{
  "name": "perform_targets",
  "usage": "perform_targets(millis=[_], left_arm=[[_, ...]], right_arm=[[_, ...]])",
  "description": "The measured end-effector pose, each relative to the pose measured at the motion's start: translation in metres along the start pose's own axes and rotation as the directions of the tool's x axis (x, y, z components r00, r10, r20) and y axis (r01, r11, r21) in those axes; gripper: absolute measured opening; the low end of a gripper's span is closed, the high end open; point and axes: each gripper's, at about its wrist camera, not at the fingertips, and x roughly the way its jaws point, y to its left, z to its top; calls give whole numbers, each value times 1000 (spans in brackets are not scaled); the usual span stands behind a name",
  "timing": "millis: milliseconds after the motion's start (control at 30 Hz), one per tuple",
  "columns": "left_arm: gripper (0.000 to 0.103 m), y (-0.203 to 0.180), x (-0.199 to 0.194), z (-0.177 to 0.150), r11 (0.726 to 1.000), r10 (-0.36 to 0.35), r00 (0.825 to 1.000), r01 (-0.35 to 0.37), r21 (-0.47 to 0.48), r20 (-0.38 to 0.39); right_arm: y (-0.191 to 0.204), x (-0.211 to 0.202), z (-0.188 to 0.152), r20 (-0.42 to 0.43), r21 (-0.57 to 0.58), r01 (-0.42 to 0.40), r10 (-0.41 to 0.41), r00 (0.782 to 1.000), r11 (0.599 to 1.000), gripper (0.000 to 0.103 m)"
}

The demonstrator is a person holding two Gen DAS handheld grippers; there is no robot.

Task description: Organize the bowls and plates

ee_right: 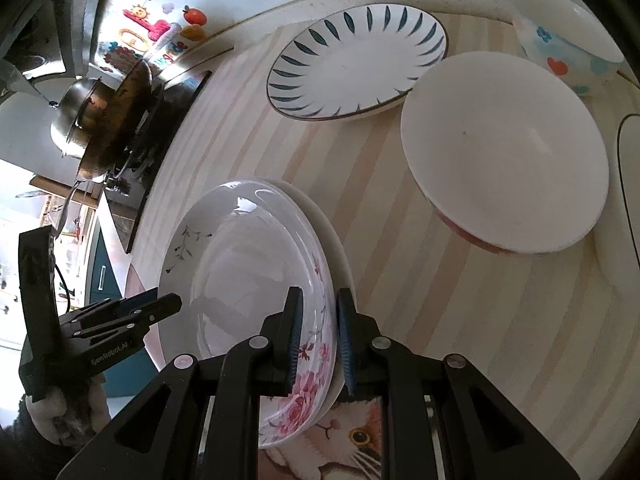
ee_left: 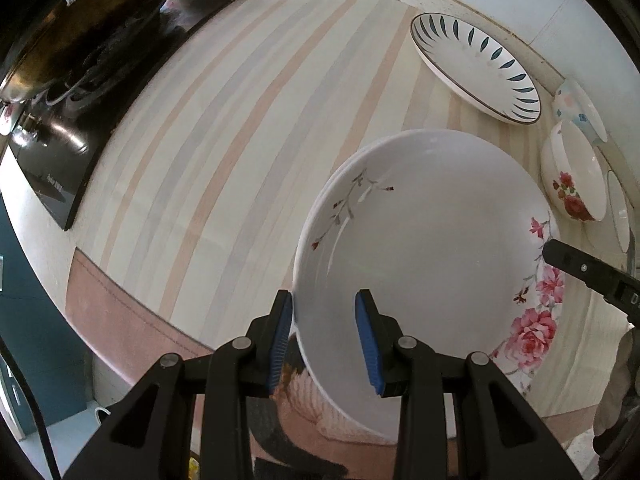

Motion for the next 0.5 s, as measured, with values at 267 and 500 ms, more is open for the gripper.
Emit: perform_targets(millis=[267,500], left_arm=[[30,-3,-47,18,999,-33,998,32,20,55],[31,-36,-74,100,985,-166,984,163,48,71]], right_arm=[[-7,-18,2,-24,50,-21,22,999,999,19],[7,-83,54,107,19,-8,6,994,1000,20]])
